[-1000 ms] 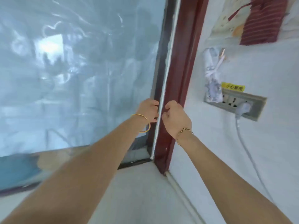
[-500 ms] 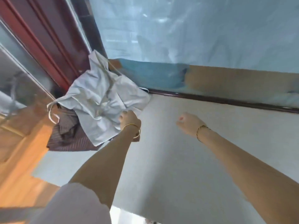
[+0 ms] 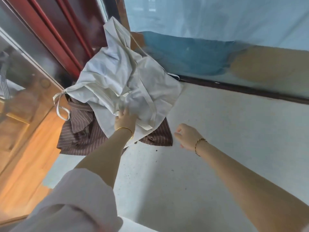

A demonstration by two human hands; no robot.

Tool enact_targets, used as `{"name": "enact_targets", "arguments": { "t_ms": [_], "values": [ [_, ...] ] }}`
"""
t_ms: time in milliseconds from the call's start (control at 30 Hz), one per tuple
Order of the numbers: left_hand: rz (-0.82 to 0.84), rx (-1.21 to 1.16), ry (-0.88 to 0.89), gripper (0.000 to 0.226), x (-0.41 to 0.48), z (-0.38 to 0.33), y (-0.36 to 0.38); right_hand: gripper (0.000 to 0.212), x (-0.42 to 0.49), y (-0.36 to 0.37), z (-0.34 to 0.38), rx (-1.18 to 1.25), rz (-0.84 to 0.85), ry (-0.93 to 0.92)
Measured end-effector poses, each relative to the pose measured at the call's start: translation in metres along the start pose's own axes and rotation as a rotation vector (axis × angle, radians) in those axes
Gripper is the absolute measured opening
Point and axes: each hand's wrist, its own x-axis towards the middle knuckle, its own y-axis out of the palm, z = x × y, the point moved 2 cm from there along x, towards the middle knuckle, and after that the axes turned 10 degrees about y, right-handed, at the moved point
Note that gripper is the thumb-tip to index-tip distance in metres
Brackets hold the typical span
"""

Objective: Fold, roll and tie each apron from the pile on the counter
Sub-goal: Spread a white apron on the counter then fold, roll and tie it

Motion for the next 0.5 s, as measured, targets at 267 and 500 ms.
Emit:
{"name": "enact_targets", "arguments": {
  "t_ms": [267,500],
  "values": [
    [-0.079,0.021,0.195,0.026,0.025,-0.014,-0.036,0.030,0.004,-0.004,0.007,0.117,-0.035,-0.013],
    [0.015,-1.329,0.181,0.012,-0.011,-0.080,-0.146,0.065,-0.002,-0.055,0.014,0.441,-0.298,-0.058]
  ]
}}
